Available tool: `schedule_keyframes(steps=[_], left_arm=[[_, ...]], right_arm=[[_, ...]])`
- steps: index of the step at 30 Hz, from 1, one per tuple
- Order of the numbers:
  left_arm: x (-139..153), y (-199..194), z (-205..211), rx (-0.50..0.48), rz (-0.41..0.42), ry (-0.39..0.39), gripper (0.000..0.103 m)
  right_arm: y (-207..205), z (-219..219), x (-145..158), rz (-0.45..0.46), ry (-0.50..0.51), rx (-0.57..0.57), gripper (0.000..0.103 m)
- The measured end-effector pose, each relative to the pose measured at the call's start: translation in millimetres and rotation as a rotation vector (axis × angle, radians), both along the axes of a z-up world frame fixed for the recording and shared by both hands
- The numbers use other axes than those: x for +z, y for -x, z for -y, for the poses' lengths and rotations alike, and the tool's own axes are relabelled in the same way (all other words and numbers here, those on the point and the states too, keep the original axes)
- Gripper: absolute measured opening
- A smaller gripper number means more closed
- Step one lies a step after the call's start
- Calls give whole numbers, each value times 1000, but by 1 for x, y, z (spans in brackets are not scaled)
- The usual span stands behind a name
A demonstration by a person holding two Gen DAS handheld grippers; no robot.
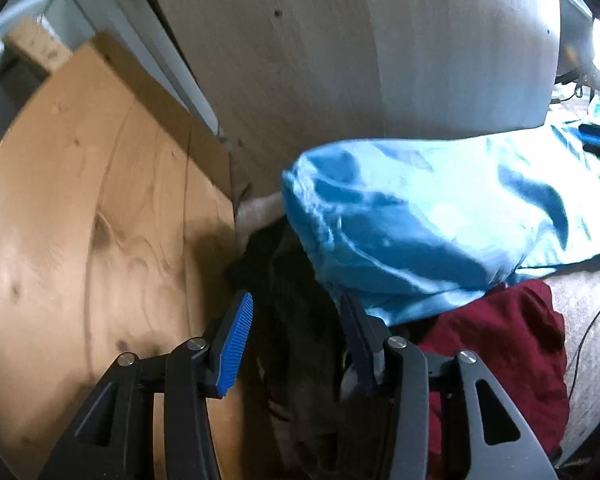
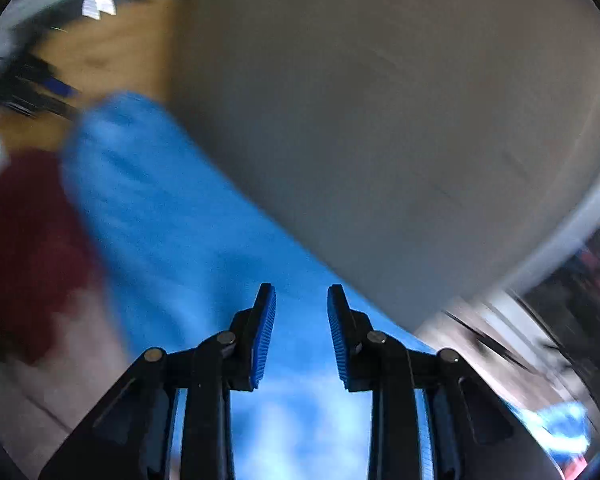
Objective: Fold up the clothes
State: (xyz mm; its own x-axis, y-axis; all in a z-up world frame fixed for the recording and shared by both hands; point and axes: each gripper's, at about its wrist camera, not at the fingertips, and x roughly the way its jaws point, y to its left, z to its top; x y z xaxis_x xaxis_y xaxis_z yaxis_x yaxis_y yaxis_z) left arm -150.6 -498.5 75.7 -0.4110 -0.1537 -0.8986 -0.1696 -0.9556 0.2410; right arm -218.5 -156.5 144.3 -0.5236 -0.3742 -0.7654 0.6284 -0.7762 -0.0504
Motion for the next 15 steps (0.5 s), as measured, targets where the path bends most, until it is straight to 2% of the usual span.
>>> schedule_keyframes(steps=[2, 4, 5, 8, 9, 13, 14, 15], left_arm=[[-3, -3, 0, 0, 3, -22, 43], [-2, -6, 3, -10, 3, -62, 43], [-2, -7, 1, -18, 4, -63, 43], [-3, -11, -1, -36, 5, -69, 43], [-4, -11, -1, -39, 6, -78, 43], [-11, -8, 0, -34, 11, -107, 43], [-13, -6, 1, -30, 13, -113, 43], [-14, -5, 2, -25, 15, -119, 43]], right_arm=[[-9, 43, 6, 21, 88, 104, 27], [-16, 98, -4, 20, 38, 200, 27], [-16, 112, -12, 30, 13, 222, 27], [-8, 142, -40, 87, -41, 274, 28], [-6, 149, -49, 110, -66, 278, 32], [-5, 158, -60, 132, -113, 307, 34], [-5, 158, -60, 127, -119, 321, 32], [-2, 157, -61, 134, -128, 324, 11]])
